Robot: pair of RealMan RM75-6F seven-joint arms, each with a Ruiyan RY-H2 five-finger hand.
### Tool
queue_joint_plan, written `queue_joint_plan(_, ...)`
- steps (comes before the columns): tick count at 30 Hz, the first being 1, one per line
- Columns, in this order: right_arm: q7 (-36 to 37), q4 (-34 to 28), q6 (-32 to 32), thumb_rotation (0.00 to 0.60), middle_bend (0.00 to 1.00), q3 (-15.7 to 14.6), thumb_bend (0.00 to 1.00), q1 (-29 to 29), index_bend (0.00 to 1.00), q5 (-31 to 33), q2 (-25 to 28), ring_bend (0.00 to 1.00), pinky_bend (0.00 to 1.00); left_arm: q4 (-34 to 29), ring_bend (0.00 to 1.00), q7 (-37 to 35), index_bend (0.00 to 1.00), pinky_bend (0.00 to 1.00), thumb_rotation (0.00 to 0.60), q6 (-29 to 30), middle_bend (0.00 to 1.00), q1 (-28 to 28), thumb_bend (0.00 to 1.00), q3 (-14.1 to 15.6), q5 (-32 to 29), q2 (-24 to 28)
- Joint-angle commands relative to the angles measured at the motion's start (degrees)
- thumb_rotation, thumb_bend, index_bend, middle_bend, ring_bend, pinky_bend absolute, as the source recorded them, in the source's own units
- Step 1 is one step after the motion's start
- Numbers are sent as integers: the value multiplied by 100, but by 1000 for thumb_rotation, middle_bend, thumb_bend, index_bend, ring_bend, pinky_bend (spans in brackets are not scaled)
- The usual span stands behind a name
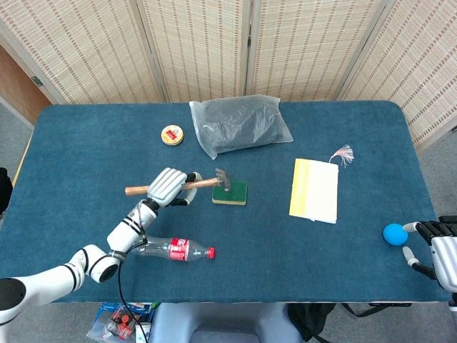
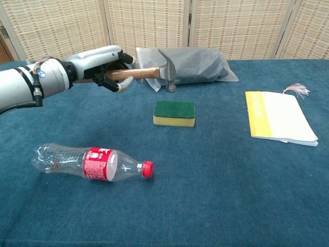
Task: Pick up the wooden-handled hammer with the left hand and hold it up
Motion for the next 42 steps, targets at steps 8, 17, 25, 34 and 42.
queue_joint_plan(8, 49, 34, 23, 600, 385, 1, 322, -37, 369, 34, 17, 297, 295, 1173, 919, 560, 700, 1000, 600, 53, 866, -262, 608, 77, 98, -838)
queue_joint_plan(17, 86, 73, 40, 600, 386, 1, 322, -61, 370, 39, 1, 297, 295, 1561, 918, 720, 703, 1000, 600, 1, 868, -304, 608, 287, 250, -1006)
queue_joint_plan(25, 109, 94, 63, 600, 385, -5, 322, -77, 370, 12, -16, 297, 295, 1069, 914, 345, 703, 1000, 600, 196, 868, -190, 608, 137, 142, -704)
queue_joint_plan(34, 85, 86, 71, 600, 385, -6, 322, -97, 370, 29, -14, 297, 295, 1177, 909, 660, 703, 998, 600, 16, 868, -202, 608, 265, 133, -782)
queue_joint_plan(42, 83, 63, 119, 600, 385, -1, 322, -125, 370, 18, 6, 297, 295, 1085, 906, 573, 703, 998, 600, 89, 868, -171, 608, 171, 62, -748)
